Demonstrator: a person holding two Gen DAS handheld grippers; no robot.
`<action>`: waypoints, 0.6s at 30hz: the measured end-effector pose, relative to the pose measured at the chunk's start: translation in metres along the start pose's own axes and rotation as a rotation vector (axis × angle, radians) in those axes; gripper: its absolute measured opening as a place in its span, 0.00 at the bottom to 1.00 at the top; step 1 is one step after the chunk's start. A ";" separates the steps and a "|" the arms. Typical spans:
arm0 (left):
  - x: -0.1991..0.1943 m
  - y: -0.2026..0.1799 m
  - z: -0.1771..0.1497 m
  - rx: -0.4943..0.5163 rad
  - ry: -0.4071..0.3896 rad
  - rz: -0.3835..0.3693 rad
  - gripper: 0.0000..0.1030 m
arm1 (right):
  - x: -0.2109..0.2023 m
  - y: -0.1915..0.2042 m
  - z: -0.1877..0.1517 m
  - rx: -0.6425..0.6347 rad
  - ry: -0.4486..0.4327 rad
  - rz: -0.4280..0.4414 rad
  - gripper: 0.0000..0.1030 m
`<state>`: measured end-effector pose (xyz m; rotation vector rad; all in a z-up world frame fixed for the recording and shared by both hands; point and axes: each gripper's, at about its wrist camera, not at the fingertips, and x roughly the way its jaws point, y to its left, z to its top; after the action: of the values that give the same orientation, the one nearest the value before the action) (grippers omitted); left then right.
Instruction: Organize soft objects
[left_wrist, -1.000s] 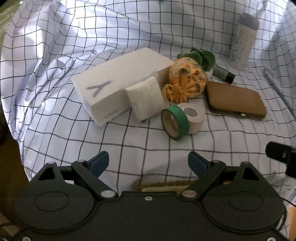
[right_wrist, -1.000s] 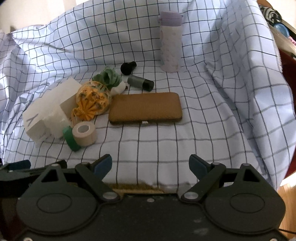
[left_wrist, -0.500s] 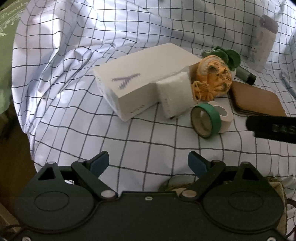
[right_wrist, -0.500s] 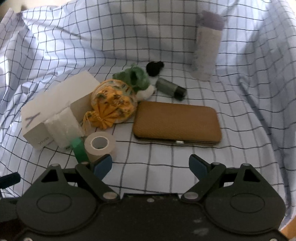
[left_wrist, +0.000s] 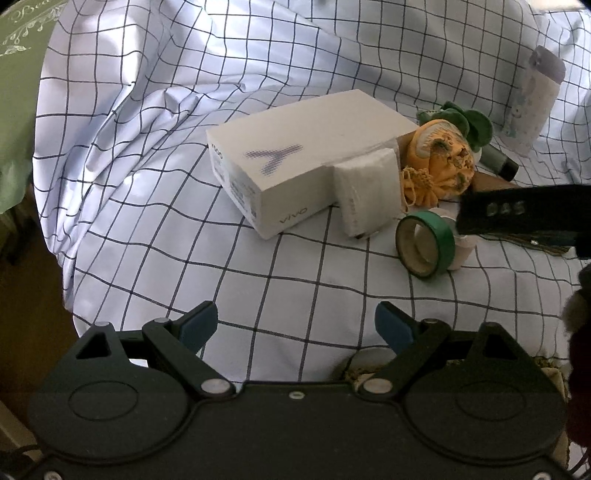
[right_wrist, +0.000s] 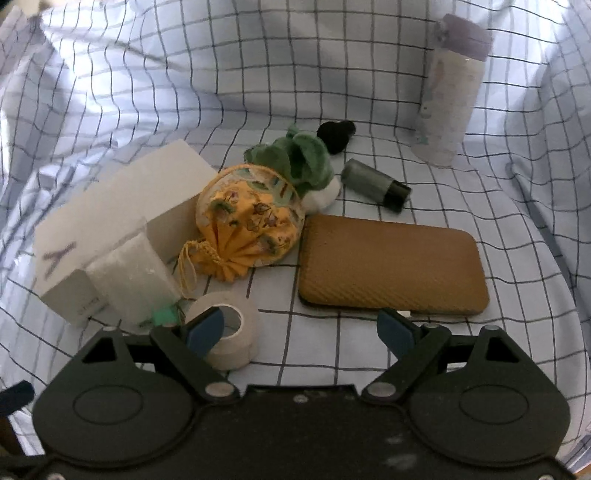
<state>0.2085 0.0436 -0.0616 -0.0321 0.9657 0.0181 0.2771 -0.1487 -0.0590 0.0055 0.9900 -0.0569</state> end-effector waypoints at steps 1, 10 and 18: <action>0.000 0.000 0.000 -0.001 -0.001 -0.001 0.87 | 0.003 0.002 0.000 -0.014 0.006 -0.016 0.87; 0.001 -0.004 0.004 0.008 -0.014 -0.017 0.87 | 0.003 -0.030 -0.011 0.026 0.011 -0.173 0.87; 0.009 -0.018 0.013 0.036 -0.009 -0.058 0.87 | -0.003 -0.064 -0.024 0.113 0.022 -0.233 0.87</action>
<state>0.2249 0.0262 -0.0609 -0.0264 0.9555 -0.0525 0.2523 -0.2121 -0.0687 -0.0058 1.0048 -0.3273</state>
